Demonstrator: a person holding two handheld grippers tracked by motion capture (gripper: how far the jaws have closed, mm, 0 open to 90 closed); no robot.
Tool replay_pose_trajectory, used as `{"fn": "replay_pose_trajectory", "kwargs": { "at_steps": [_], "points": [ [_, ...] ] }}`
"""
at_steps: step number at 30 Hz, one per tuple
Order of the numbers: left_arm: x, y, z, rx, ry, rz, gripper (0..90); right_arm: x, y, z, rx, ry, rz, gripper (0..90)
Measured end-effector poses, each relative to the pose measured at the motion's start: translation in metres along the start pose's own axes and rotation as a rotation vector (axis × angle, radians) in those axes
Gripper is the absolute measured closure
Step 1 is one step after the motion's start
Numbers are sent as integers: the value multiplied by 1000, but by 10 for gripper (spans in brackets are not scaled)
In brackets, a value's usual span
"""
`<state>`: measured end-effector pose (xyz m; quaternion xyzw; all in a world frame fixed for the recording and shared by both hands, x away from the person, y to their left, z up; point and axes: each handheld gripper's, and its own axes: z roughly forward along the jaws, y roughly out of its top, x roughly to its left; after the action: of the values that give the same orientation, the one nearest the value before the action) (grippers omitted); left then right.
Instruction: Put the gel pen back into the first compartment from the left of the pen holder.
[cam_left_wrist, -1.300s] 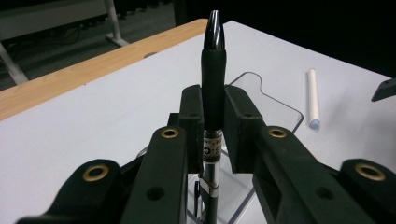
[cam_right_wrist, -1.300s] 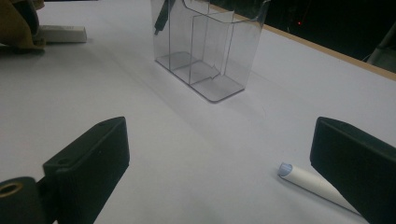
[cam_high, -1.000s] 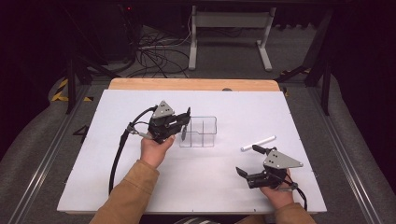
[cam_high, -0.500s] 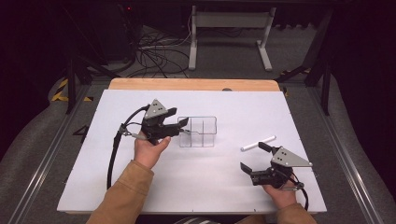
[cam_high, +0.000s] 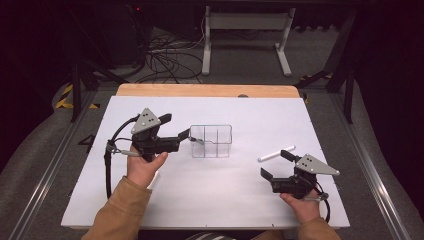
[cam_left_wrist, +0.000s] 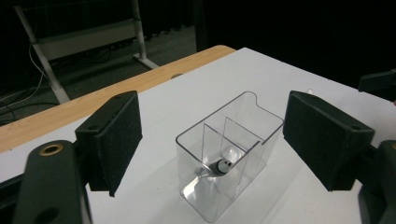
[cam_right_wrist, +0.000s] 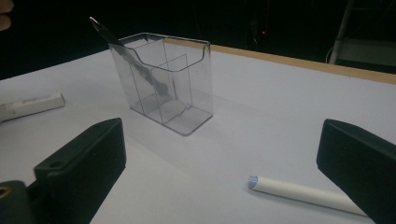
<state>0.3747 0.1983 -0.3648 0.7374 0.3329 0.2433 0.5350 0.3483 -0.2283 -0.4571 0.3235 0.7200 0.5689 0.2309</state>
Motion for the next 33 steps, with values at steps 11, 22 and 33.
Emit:
{"fn": "replay_pose_trajectory", "kwargs": {
  "at_steps": [11, 22, 33],
  "points": [
    [1, -7, -28, -10, 10, -24, 171, 0, 7, -8, -14, -33, -46, 81],
    [8, -22, -45, -4, 35, -30, 154, 2, 13, -10, 5, -43, -66, 95],
    [7, -36, -60, -25, 52, -13, 128, 1, 20, -12, 15, -44, -86, 119]
  ]
}}
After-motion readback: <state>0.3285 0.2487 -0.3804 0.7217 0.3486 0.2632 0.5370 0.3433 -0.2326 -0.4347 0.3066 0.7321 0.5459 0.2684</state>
